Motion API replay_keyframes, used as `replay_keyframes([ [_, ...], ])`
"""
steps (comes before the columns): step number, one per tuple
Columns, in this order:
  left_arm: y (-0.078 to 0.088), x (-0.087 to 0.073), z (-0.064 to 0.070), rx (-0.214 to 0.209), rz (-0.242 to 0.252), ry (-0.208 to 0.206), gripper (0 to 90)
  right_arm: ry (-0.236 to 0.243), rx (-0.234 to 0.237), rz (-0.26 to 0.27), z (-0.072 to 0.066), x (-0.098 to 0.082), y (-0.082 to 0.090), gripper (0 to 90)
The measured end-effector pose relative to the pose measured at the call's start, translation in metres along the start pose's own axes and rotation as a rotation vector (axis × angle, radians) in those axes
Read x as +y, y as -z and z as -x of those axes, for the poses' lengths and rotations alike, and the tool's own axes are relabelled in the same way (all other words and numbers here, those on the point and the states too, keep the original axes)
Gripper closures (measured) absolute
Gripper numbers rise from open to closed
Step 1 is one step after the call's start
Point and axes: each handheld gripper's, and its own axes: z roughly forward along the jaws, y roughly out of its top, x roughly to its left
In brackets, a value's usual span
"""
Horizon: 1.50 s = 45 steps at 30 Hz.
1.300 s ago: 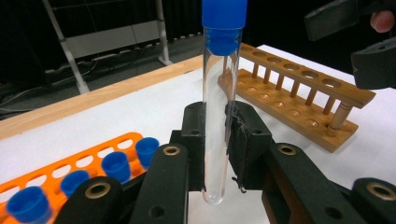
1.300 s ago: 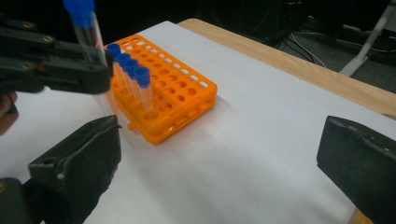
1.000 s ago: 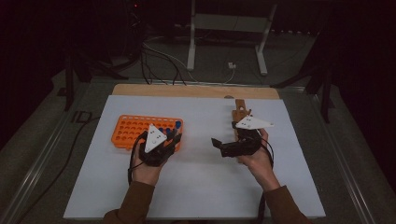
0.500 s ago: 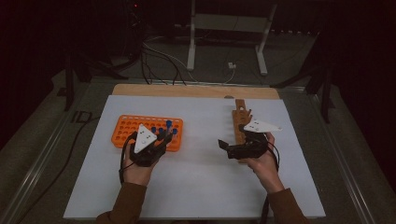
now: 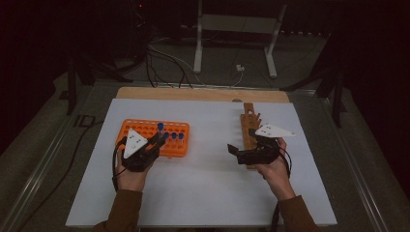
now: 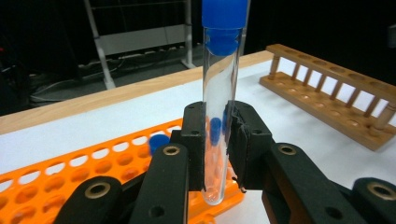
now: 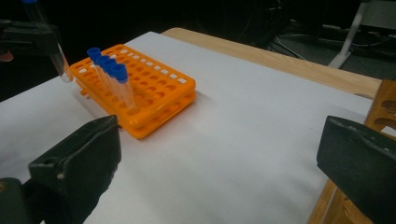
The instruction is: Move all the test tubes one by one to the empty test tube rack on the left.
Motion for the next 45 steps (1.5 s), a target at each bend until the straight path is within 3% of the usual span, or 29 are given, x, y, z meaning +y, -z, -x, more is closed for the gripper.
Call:
replay_keyframes([
  [14,0.002,-0.011,-0.022,0.07,0.022,0.027,77.1,-0.006,0.0,0.006,0.002,-0.001,0.004,0.3],
  [27,-0.015,-0.028,-0.036,0.095,0.001,0.062,77.1,-0.006,0.002,0.01,0.002,0.0,0.005,0.3],
  [45,-0.038,-0.045,-0.038,0.104,-0.067,0.057,77.1,-0.009,0.013,0.003,0.003,-0.002,0.002,0.3],
])
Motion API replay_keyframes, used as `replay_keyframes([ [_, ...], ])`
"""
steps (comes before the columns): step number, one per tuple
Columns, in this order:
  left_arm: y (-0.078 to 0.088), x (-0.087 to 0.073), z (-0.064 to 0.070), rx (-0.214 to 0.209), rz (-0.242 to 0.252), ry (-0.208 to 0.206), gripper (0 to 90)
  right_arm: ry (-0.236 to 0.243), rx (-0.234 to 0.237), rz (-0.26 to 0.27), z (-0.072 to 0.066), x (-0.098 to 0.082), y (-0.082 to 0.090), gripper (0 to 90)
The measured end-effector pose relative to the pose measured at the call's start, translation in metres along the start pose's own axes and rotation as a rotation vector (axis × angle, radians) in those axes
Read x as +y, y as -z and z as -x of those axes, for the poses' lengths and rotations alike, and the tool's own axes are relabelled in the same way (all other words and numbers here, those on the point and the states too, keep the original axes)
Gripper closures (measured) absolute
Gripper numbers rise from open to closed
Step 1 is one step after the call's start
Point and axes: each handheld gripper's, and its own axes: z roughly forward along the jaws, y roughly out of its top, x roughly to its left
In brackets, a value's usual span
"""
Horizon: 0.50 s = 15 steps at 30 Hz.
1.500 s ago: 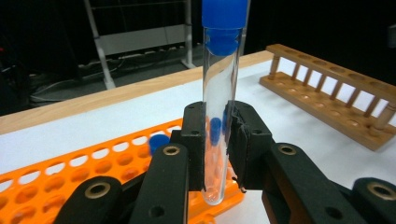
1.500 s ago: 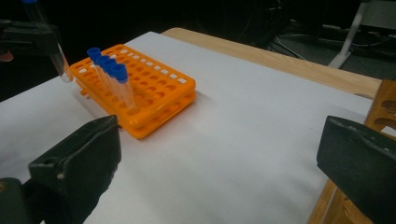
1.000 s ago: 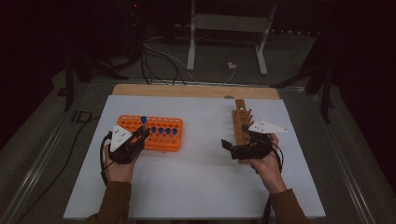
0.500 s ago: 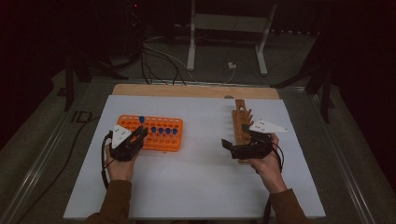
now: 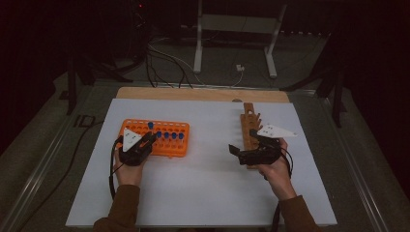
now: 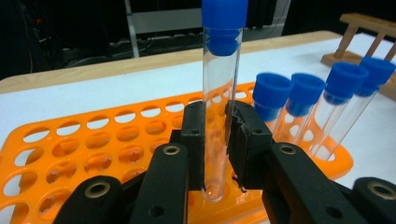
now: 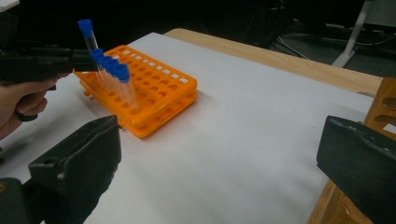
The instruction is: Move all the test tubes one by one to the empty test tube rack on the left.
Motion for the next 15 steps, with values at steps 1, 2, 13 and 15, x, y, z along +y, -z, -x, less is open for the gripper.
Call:
replay_keyframes([
  [1,-0.0008,-0.0012,0.0,0.002,-0.011,-0.007,77.2,0.0,0.0,0.0,0.0001,-0.0002,0.0,0.4],
  [2,-0.0016,-0.0024,0.0,0.004,-0.022,-0.007,77.2,0.0,0.001,0.0,0.0003,-0.0003,0.0002,0.3],
  [13,-0.0075,-0.0087,-0.0003,0.005,-0.12,-0.025,77.8,-0.001,0.005,-0.001,-0.0004,-0.0002,0.0,0.4],
  [15,-0.0067,-0.0092,-0.0009,0.001,-0.128,-0.022,77.9,0.005,0.008,-0.003,-0.0004,-0.0004,-0.0011,0.3],
])
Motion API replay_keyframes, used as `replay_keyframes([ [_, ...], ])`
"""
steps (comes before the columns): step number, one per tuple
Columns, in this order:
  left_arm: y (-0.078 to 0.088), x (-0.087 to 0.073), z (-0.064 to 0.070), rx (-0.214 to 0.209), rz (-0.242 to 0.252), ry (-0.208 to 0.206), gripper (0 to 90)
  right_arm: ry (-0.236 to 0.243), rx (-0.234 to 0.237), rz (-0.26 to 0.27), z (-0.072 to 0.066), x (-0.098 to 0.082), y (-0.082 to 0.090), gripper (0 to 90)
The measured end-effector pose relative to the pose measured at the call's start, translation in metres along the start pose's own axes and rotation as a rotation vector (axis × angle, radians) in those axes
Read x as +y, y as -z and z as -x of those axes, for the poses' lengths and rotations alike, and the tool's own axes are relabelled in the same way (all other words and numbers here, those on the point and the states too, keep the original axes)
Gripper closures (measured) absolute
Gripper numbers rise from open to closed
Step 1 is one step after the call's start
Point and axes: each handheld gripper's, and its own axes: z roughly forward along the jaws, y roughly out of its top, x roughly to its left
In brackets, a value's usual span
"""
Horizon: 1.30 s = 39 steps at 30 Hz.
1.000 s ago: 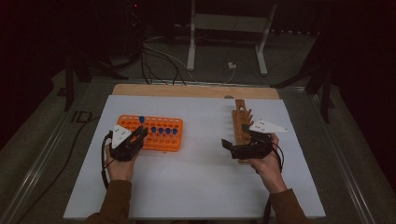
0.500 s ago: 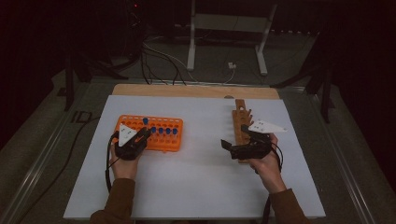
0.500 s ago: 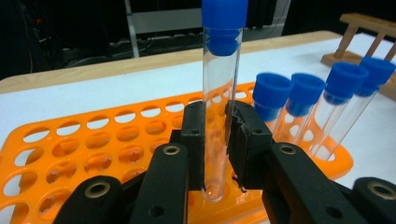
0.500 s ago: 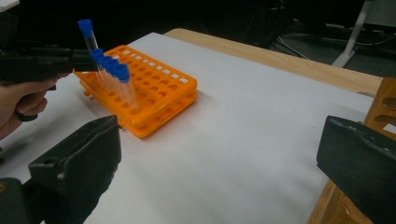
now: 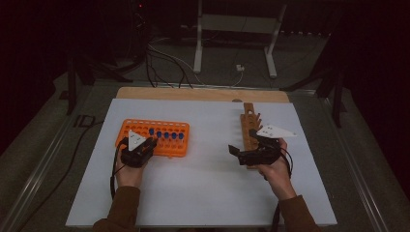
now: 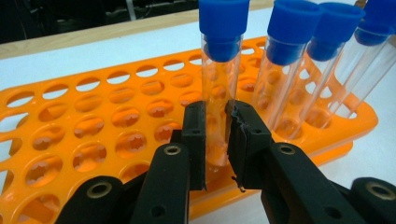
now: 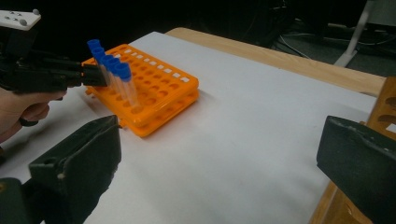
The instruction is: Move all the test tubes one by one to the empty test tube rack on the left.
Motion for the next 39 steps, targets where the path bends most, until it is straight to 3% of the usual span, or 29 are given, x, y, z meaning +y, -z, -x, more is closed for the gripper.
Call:
replay_keyframes([
  [5,-0.001,-0.001,0.003,0.01,-0.02,-0.029,78.1,-0.001,0.002,-0.007,-0.001,-0.001,-0.002,0.3],
  [16,0.001,-0.001,0.005,0.019,-0.027,-0.026,78.1,0.004,0.007,-0.021,-0.003,-0.003,-0.005,0.4],
  [22,0.001,0.0,0.002,0.001,-0.033,-0.009,76.5,0.002,0.007,-0.02,-0.003,-0.003,-0.005,0.4],
  [28,0.003,0.0,-0.003,-0.017,-0.039,0.014,67.7,0.002,0.007,-0.026,-0.003,-0.004,-0.006,0.4],
  [34,0.006,0.001,-0.002,-0.002,-0.047,0.021,54.7,0.005,0.007,-0.024,-0.003,-0.003,-0.006,0.4],
  [39,0.016,0.003,-0.005,-0.009,0.003,0.063,41.5,-0.001,0.002,-0.012,-0.001,-0.003,-0.002,0.4],
])
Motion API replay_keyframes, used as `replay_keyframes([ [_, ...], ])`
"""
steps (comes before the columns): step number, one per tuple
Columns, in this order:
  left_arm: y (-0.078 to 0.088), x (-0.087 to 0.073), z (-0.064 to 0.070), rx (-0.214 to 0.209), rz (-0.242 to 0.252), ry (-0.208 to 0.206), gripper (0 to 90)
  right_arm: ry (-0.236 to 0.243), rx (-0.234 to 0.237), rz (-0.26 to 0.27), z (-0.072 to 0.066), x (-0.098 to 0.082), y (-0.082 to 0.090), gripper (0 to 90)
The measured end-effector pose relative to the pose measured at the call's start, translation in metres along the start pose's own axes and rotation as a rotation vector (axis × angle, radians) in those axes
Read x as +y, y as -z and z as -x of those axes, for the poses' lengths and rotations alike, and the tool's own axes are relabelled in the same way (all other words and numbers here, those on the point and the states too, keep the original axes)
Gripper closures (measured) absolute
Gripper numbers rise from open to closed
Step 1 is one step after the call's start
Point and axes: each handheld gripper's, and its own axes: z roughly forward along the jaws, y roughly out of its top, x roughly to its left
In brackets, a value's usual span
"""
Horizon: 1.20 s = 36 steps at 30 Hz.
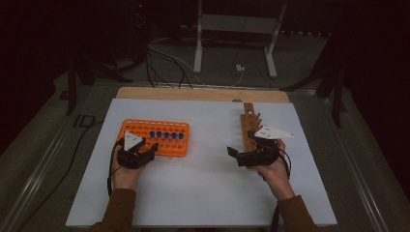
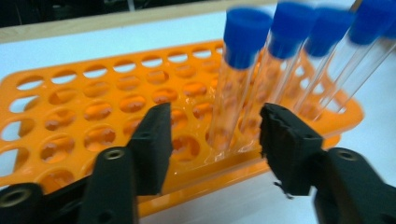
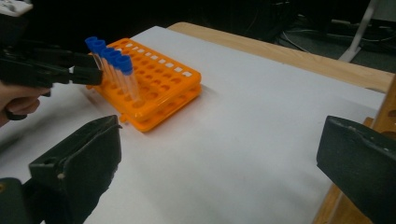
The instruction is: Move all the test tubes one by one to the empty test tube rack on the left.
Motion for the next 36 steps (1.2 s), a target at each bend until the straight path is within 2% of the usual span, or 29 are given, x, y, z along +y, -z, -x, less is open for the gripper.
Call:
replay_keyframes([
  [5,0.018,0.006,-0.003,-0.007,0.064,0.032,24.0,-0.003,-0.007,0.01,0.003,0.0,0.004,0.4],
  [8,0.032,0.008,-0.003,-0.037,0.113,0.048,16.8,-0.007,-0.008,0.022,0.004,-0.001,0.006,0.4],
  [12,0.05,0.011,-0.001,-0.077,0.168,0.051,10.7,0.003,-0.014,0.037,0.004,-0.006,0.009,0.4],
  [16,0.064,0.012,0.002,-0.097,0.193,0.035,3.1,0.001,-0.02,0.067,0.007,-0.014,0.015,0.4],
  [22,0.076,0.007,0.004,-0.095,0.201,-0.001,0.5,-0.006,-0.035,0.106,0.012,-0.026,0.026,0.4],
  [30,0.083,0.001,0.002,-0.085,0.208,-0.016,0.4,0.006,-0.057,0.153,0.014,-0.038,0.039,0.4],
  [36,0.083,-0.003,0.005,-0.093,0.21,-0.023,0.4,-0.011,-0.074,0.185,0.02,-0.044,0.047,0.4],
])
